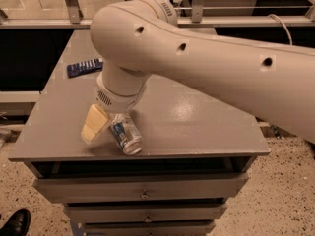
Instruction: Place redbull can upright
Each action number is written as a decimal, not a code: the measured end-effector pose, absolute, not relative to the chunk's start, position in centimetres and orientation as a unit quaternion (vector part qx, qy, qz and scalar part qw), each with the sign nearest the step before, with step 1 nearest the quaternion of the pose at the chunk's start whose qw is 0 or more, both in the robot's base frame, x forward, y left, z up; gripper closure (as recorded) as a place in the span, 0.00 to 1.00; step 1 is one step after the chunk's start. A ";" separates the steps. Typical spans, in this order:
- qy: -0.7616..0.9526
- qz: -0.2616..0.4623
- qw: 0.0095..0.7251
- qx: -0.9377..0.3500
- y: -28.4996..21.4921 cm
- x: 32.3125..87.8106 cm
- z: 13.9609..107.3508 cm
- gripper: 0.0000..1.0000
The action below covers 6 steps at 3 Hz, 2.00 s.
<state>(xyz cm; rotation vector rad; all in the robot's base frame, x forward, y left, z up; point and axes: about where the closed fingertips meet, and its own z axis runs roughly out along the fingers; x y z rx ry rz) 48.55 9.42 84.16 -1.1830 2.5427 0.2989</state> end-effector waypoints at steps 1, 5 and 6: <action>0.900 0.088 0.163 -0.395 8.8 49.9 83.2 0.47; 0.815 0.189 0.336 -0.434 7.5 56.7 95.4 1.00; 0.771 0.271 0.384 -0.429 7.1 56.7 97.2 1.00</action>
Offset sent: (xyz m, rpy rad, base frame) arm 0.0381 -0.0108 -0.0092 -0.0329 -0.0395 -0.0883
